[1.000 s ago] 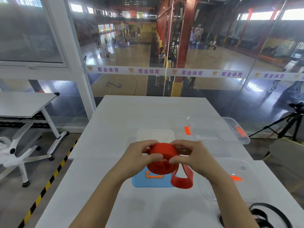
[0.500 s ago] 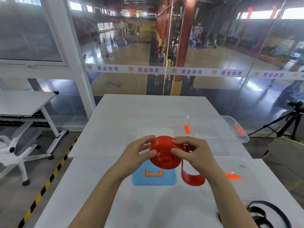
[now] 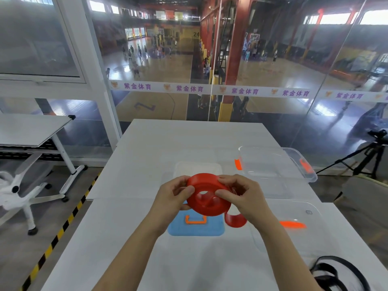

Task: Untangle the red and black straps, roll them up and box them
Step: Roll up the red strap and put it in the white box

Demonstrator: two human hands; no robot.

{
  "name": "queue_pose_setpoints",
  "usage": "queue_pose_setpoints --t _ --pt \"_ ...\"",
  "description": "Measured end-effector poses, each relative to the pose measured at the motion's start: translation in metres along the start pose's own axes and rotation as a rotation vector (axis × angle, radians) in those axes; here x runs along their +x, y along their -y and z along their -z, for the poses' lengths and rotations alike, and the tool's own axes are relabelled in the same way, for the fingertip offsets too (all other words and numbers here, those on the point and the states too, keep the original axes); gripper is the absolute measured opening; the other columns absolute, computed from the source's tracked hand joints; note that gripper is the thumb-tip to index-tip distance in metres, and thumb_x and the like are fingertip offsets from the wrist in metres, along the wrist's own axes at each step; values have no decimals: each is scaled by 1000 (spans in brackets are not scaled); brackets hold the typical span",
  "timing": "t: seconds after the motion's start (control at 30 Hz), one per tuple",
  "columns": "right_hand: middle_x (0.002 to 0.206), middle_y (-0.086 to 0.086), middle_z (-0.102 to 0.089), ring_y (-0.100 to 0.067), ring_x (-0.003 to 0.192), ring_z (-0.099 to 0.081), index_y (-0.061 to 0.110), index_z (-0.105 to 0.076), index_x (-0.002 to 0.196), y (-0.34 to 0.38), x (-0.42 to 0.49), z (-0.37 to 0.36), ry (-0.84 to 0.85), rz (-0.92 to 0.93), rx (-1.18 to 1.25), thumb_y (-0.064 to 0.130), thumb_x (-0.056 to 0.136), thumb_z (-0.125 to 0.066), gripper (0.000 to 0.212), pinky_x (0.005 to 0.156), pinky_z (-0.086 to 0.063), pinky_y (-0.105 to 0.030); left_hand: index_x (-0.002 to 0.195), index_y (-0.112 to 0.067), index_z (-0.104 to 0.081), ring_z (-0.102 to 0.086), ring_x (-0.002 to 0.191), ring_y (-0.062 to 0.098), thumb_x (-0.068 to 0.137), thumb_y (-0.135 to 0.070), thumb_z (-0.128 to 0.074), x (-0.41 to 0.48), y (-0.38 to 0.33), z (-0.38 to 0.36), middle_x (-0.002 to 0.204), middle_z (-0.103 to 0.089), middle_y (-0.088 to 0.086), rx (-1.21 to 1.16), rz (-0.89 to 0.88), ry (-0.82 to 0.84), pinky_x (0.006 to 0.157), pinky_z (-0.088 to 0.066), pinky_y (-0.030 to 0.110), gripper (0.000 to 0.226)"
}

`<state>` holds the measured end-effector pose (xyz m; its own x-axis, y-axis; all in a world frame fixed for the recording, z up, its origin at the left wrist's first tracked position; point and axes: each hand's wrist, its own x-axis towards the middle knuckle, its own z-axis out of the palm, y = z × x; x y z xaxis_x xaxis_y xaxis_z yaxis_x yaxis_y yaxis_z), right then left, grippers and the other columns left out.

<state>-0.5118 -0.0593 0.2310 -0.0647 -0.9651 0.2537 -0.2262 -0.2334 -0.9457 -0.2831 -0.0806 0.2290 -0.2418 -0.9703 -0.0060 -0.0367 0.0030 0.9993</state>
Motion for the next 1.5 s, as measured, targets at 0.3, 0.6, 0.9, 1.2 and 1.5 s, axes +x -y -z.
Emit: queue_pose_setpoints --t 0.3,0.6,0.9,1.2,1.5 --pt "100 11 -80 -7 92 -76 24 -80 83 3 -1 0 165 -53 -132 8 73 -94 25 81 -58 -18 119 -37 -70 -68 109 0 84 -30 -84 2 0 5 113 -74 -17 380 25 263 90 -57 20 38" --pt "107 7 -82 -13 102 -78 16 -80 92 -1 1 9 7 -43 62 -3 75 -89 27 86 -58 -24 123 -21 -72 -76 105 23 99 -12 -68 1 2 11 113 -79 4 -67 61 72 82 -63 36 26" --pt "105 0 -80 -12 100 -76 14 -77 93 2 7 -4 -95 16 164 -8 74 -88 31 81 -59 -21 126 -11 -68 -74 111 29 100 -13 -66 1 9 5 120 -76 13 -223 133 99 92 -62 48 26" --pt "103 11 -79 -10 96 -75 31 -78 94 8 0 -20 206 -88 -119 12 72 -96 34 79 -61 -25 115 -37 -74 -71 105 8 78 -31 -89 10 4 29 108 -77 -15 342 39 249 92 -60 29 41" --pt "105 16 -72 -8 99 -69 40 -71 107 9 -2 -40 188 -128 -229 26 67 -99 51 81 -60 -26 112 -35 -77 -74 100 14 73 -26 -92 4 9 50 105 -79 -9 257 47 210 91 -63 34 43"
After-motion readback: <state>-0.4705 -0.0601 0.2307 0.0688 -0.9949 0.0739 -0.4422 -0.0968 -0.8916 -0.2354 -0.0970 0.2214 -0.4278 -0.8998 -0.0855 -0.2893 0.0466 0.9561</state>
